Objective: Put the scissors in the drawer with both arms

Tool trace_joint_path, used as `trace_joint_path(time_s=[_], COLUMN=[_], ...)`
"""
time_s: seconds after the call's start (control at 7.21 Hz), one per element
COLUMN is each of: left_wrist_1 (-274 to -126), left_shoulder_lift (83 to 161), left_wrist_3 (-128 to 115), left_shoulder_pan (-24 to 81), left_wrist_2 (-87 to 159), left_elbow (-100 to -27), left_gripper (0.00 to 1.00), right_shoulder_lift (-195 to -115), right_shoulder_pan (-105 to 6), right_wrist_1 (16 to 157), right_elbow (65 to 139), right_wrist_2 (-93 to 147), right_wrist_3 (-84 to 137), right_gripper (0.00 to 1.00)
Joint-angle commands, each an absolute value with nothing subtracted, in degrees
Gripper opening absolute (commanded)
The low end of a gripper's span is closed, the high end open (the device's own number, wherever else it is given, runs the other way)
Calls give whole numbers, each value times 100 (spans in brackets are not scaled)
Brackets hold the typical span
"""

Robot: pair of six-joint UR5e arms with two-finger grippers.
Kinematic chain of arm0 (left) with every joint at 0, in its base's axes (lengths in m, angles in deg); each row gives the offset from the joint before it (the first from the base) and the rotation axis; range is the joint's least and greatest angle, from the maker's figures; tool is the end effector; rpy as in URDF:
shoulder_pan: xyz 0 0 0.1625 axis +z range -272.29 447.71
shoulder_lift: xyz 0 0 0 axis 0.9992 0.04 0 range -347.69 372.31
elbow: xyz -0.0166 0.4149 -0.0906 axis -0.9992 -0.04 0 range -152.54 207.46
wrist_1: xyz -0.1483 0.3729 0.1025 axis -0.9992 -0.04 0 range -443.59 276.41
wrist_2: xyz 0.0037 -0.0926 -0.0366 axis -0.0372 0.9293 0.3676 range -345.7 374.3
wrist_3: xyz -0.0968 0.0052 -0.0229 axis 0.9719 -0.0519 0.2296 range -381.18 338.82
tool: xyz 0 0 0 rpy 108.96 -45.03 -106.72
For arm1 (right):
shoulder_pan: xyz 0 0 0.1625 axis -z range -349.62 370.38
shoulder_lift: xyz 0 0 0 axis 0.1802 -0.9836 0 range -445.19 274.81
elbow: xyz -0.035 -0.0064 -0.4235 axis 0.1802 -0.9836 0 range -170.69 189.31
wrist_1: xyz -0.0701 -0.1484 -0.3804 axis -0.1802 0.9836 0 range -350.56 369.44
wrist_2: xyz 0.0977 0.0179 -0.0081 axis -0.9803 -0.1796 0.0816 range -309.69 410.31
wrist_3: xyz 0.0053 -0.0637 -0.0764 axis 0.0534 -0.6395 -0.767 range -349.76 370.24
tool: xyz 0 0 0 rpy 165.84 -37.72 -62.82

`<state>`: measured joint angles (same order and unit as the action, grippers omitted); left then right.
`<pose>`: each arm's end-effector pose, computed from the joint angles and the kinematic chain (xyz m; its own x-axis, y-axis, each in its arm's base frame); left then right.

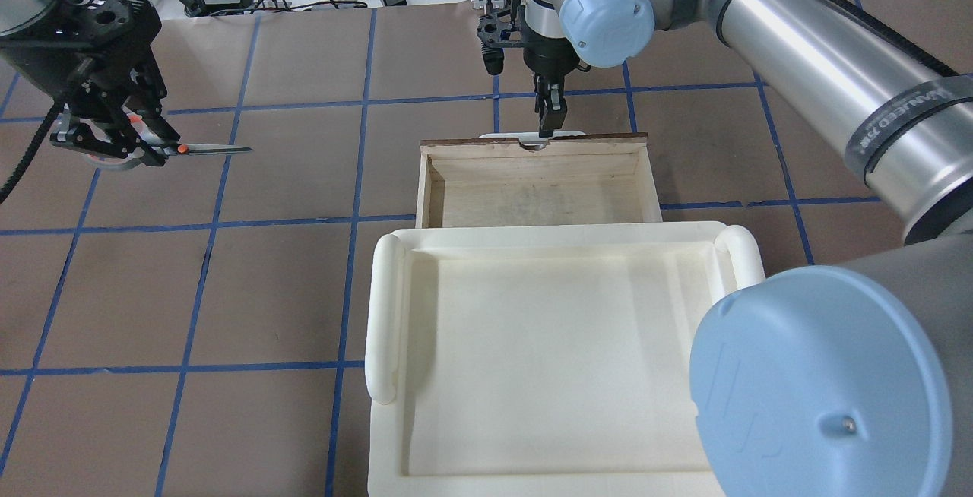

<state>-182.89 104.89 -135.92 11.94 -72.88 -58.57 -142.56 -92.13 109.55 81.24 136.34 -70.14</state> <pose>-0.0119 -0.5149 0.4843 0.1832 0.9775 0.1046 0.9797 -0.1727 -0.1020 0.2887 -0.6535 0.3149 0.0501 -0.9949 -0.0880 -0.9974 -0.0454 -0.0551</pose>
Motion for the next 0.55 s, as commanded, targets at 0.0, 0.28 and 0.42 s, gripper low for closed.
trace_joint_path(time_s=[0.0,0.28,0.42], left_wrist_1=[-18255,-18255,-18247], left_shoulder_lift=[10512,10538,10582], left_wrist_3=[-13082,-12518,-11976], left_shoulder_pan=[679,414,90], left_wrist_2=[-7333,-7246,-7245], left_elbow=[-5745,-5744,-5735], left_gripper=[0,0,0], right_shoulder_lift=[-14730,-15450,-15767], right_shoulder_pan=[-9201,-9123,-9017], right_wrist_1=[10946,10876,10649], right_elbow=[8094,8199,8226], right_wrist_2=[13635,13697,13688], right_wrist_3=[-6721,-5923,-5510], right_gripper=[91,100,100])
